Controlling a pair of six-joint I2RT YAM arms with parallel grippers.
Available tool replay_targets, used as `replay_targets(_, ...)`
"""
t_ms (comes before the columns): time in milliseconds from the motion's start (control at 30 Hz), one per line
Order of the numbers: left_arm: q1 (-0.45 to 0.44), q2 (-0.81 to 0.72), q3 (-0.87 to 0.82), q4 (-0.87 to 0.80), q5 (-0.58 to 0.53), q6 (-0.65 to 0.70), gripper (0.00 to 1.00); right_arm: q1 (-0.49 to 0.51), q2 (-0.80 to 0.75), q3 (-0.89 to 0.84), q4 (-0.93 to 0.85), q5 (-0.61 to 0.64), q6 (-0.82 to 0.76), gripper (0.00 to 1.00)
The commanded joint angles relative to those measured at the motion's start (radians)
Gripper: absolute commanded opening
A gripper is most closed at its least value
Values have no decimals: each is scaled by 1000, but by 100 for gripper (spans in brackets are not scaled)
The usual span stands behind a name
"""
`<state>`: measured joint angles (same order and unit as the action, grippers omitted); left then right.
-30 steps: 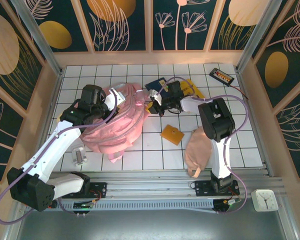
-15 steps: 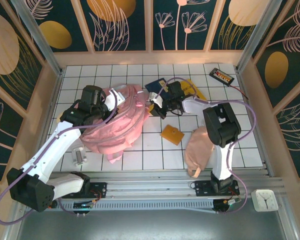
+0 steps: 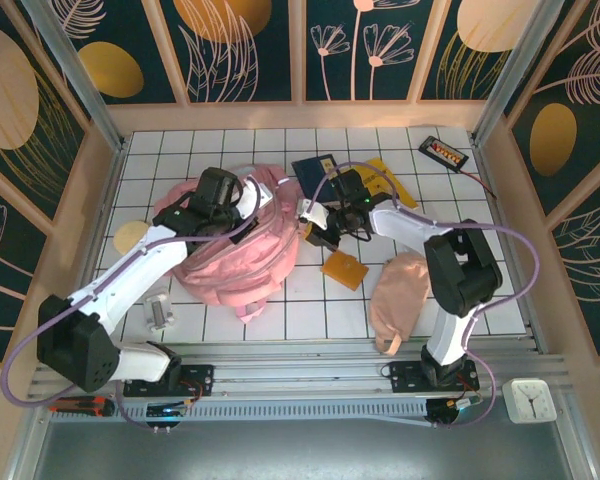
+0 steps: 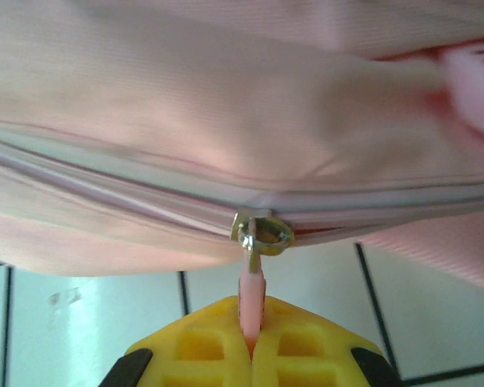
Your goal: Pack books, pencil case, and school supplies into a backpack
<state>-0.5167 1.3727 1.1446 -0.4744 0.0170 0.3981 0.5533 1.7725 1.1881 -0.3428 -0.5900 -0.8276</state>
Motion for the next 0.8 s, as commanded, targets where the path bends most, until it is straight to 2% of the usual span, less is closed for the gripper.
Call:
replay_targets(0, -13, 44, 82, 109, -88, -93, 0, 45, -114, -59, -81, 43, 38, 0)
replay_targets(167, -45, 161, 199, 81, -92, -189, 0, 109, -226, -137, -69, 126, 152, 0)
replay_targets(367, -95, 324, 377, 8, -141, -302, 0, 205, -289, -159, -54, 333, 331, 0)
replay_targets(500, -117, 498, 604, -121, -188, -419, 0, 296, -294, -147, -71, 516, 464, 0)
replay_targets(633, -124, 677, 870, -261, -184, -523, 0, 396, -278, -125, -83, 678, 585, 0)
replay_targets(767, -131, 756, 1000, -302, -177, -578, 0, 461, -269, -116, -88, 813, 673, 0)
